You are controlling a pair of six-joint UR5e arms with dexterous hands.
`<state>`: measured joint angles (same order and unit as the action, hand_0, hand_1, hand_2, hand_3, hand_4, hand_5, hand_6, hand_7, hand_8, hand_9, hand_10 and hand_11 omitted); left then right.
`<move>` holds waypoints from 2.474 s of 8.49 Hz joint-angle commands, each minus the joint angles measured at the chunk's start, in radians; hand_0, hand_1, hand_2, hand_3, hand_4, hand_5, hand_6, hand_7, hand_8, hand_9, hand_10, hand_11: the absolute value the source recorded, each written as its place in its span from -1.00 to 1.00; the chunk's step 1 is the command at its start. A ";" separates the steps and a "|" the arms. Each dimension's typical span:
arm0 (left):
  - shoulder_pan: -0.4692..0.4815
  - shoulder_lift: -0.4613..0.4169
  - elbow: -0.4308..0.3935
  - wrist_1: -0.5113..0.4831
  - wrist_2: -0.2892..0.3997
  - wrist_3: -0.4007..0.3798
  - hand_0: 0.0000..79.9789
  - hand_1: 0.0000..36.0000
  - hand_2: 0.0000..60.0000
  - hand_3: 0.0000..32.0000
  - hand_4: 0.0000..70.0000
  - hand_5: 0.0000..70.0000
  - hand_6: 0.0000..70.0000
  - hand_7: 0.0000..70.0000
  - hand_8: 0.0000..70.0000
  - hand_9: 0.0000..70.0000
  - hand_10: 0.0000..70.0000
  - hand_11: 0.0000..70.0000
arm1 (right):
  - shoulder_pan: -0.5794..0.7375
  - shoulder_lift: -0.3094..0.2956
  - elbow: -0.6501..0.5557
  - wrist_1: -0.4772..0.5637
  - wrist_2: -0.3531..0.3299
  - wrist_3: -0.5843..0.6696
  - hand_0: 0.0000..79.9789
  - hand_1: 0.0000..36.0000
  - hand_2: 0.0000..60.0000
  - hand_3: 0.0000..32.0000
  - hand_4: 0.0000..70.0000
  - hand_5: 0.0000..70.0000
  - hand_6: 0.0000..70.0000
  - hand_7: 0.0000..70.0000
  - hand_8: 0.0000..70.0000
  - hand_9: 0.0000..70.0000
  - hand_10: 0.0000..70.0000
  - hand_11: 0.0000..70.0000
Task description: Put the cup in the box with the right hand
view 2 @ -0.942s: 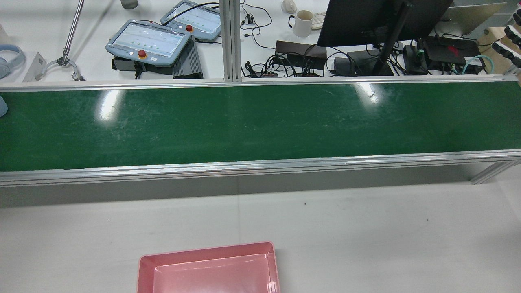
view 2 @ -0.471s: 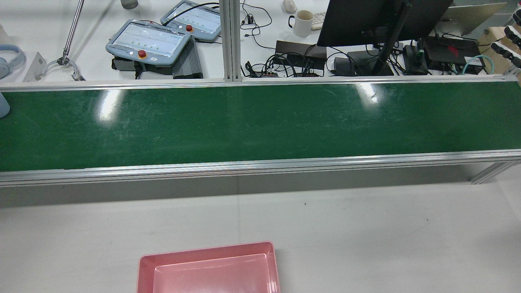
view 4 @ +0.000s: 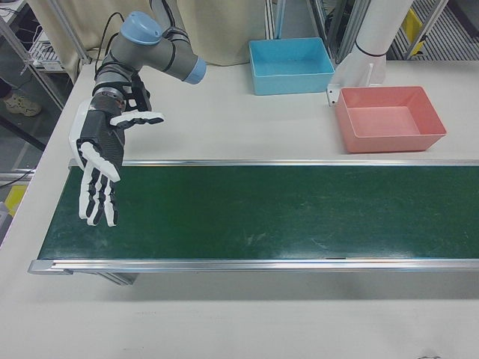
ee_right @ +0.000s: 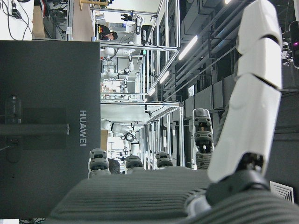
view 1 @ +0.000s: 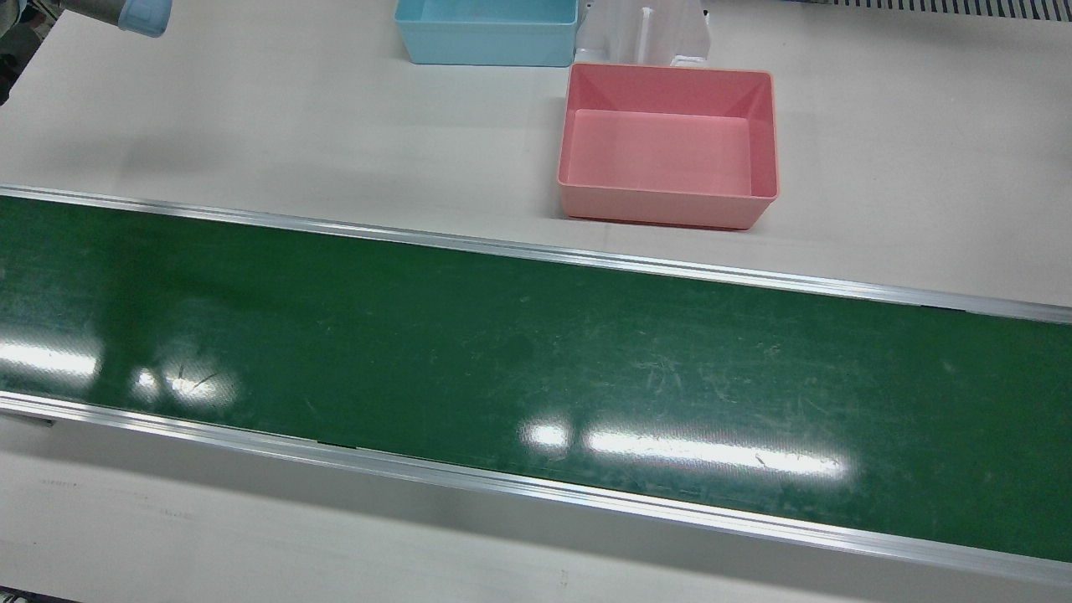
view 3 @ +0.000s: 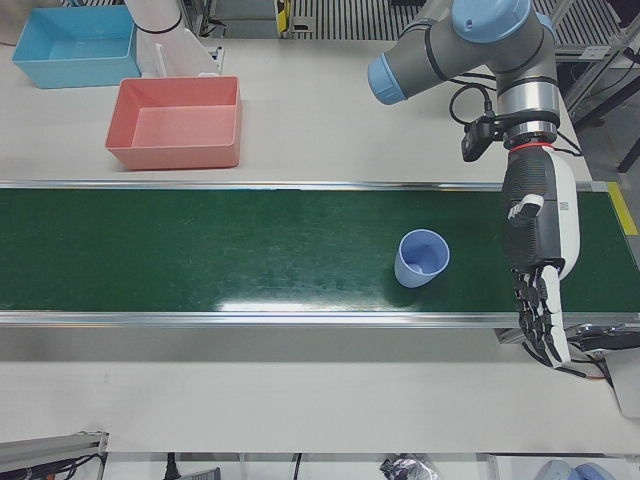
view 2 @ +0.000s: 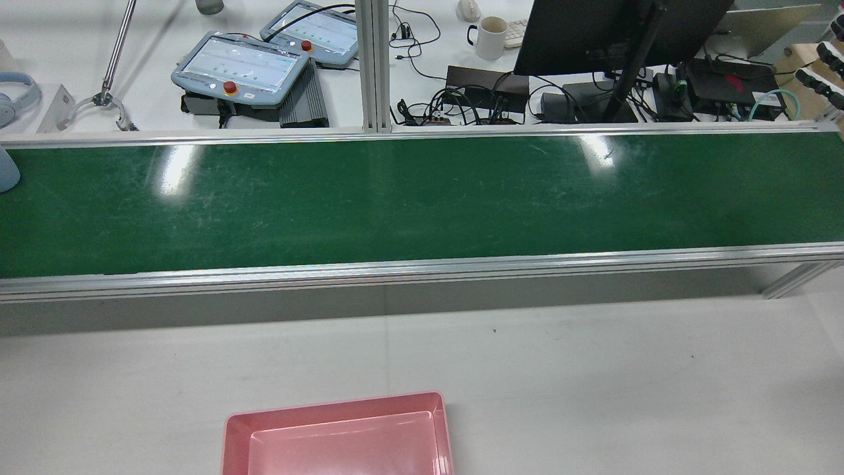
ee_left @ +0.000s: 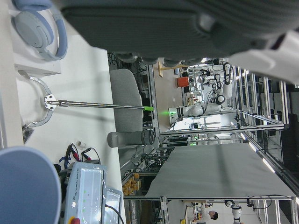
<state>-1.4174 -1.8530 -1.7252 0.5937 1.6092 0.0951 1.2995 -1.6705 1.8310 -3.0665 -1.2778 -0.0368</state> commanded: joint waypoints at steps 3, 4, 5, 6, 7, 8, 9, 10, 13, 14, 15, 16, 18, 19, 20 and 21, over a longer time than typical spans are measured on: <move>0.000 0.000 -0.001 0.000 0.000 -0.001 -1.00 -1.00 -1.00 -1.00 -1.00 -1.00 -1.00 -1.00 -1.00 -1.00 -1.00 -1.00 | 0.000 0.000 0.001 0.000 0.000 0.000 0.31 0.15 -0.61 0.01 -0.82 -0.82 -0.97 -0.76 -0.89 -0.93 -0.86 -0.75; 0.000 0.000 -0.001 0.000 0.000 0.000 -1.00 -1.00 -1.00 -1.00 -1.00 -1.00 -1.00 -1.00 -1.00 -1.00 -1.00 -1.00 | 0.000 0.000 -0.001 0.000 0.000 0.000 0.30 0.14 -0.61 0.01 -0.83 -0.82 -0.97 -0.76 -0.90 -0.93 -0.87 -0.76; 0.000 0.000 0.001 0.000 0.000 -0.001 -1.00 -1.00 -1.00 -1.00 -1.00 -1.00 -1.00 -1.00 -1.00 -1.00 -1.00 -1.00 | 0.001 0.000 0.001 0.000 0.000 0.000 0.29 0.13 -0.63 0.04 -0.83 -0.82 -0.97 -0.76 -0.90 -0.93 -0.87 -0.75; 0.000 0.000 0.001 0.000 0.000 -0.001 -1.00 -1.00 -1.00 -1.00 -1.00 -1.00 -1.00 -1.00 -1.00 -1.00 -1.00 -1.00 | 0.000 0.000 -0.001 0.000 0.000 0.000 0.30 0.13 -0.63 0.05 -0.83 -0.82 -0.97 -0.75 -0.90 -0.93 -0.86 -0.75; 0.000 0.000 -0.001 0.000 0.000 0.000 -1.00 -1.00 -1.00 -1.00 -1.00 -1.00 -1.00 -1.00 -1.00 -1.00 -1.00 -1.00 | 0.001 0.000 0.001 0.000 0.000 0.000 0.30 0.14 -0.64 0.06 -0.83 -0.82 -0.97 -0.75 -0.89 -0.93 -0.86 -0.75; 0.000 0.000 -0.001 -0.002 0.000 0.000 -1.00 -1.00 -1.00 -1.00 -1.00 -1.00 -1.00 -1.00 -1.00 -1.00 -1.00 -1.00 | 0.000 0.000 -0.001 0.000 0.000 0.000 0.30 0.13 -0.62 0.08 -0.83 -0.82 -0.97 -0.76 -0.89 -0.93 -0.87 -0.76; 0.000 0.000 0.001 -0.002 0.000 0.000 -1.00 -1.00 -1.00 -1.00 -1.00 -1.00 -1.00 -1.00 -1.00 -1.00 -1.00 -1.00 | 0.001 0.000 0.001 0.000 0.000 0.000 0.30 0.12 -0.62 0.02 -0.80 -0.82 -0.97 -0.75 -0.89 -0.92 -0.86 -0.74; 0.000 0.000 0.001 -0.002 0.000 -0.001 -1.00 -1.00 -1.00 -1.00 -1.00 -1.00 -1.00 -1.00 -1.00 -1.00 -1.00 -1.00 | 0.000 0.000 -0.001 0.000 0.000 0.000 0.29 0.12 -0.63 0.02 -0.81 -0.82 -0.97 -0.75 -0.89 -0.93 -0.86 -0.75; 0.000 0.000 0.001 0.000 0.000 0.000 -1.00 -1.00 -1.00 -1.00 -1.00 -1.00 -1.00 -1.00 -1.00 -1.00 -1.00 -1.00 | 0.001 0.000 -0.001 0.000 0.000 0.002 0.29 0.09 -0.64 0.05 -0.81 -0.83 -0.97 -0.76 -0.89 -0.93 -0.87 -0.76; 0.000 0.000 0.001 -0.002 0.000 0.000 -1.00 -1.00 -1.00 -1.00 -1.00 -1.00 -1.00 -1.00 -1.00 -1.00 -1.00 -1.00 | 0.001 0.000 0.001 0.000 0.000 0.000 0.29 0.10 -0.63 0.02 -0.79 -0.83 -0.97 -0.75 -0.89 -0.92 -0.86 -0.75; 0.000 0.000 0.001 -0.002 0.000 0.000 -1.00 -1.00 -1.00 -1.00 -1.00 -1.00 -1.00 -1.00 -1.00 -1.00 -1.00 -1.00 | 0.001 0.000 0.001 0.000 0.000 0.000 0.28 0.09 -0.63 0.00 -0.80 -0.83 -0.97 -0.75 -0.89 -0.92 -0.87 -0.76; 0.000 0.000 -0.001 0.000 0.000 0.000 -1.00 -1.00 -1.00 -1.00 -1.00 -1.00 -1.00 -1.00 -1.00 -1.00 -1.00 -1.00 | 0.001 0.000 -0.001 0.000 0.000 0.000 0.29 0.09 -0.62 -0.01 -0.78 -0.83 -0.96 -0.74 -0.89 -0.91 -0.86 -0.75; 0.000 0.000 0.001 0.000 0.000 0.000 -1.00 -1.00 -1.00 -1.00 -1.00 -1.00 -1.00 -1.00 -1.00 -1.00 -1.00 -1.00 | 0.000 0.000 -0.001 0.000 0.000 0.000 0.28 0.08 -0.64 0.02 -0.79 -0.83 -0.97 -0.74 -0.89 -0.92 -0.87 -0.76; 0.000 0.000 -0.001 0.000 0.000 0.000 -1.00 -1.00 -1.00 -1.00 -1.00 -1.00 -1.00 -1.00 -1.00 -1.00 -1.00 -1.00 | 0.001 0.000 0.001 0.000 0.000 0.000 0.28 0.09 -0.63 -0.01 -0.79 -0.83 -0.97 -0.74 -0.89 -0.91 -0.87 -0.76; 0.000 0.000 -0.001 -0.002 0.000 0.000 -1.00 -1.00 -1.00 -1.00 -1.00 -1.00 -1.00 -1.00 -1.00 -1.00 -1.00 -1.00 | 0.001 0.000 0.001 0.000 0.000 0.000 0.29 0.10 -0.63 -0.04 -0.76 -0.83 -0.96 -0.73 -0.88 -0.91 -0.86 -0.75; 0.000 0.000 0.001 -0.002 0.000 0.000 -1.00 -1.00 -1.00 -1.00 -1.00 -1.00 -1.00 -1.00 -1.00 -1.00 -1.00 -1.00 | 0.000 0.000 0.001 0.000 0.000 0.000 0.29 0.10 -0.62 -0.01 -0.75 -0.83 -0.96 -0.71 -0.88 -0.90 -0.85 -0.74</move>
<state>-1.4174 -1.8531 -1.7252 0.5932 1.6092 0.0949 1.3005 -1.6705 1.8311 -3.0664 -1.2778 -0.0368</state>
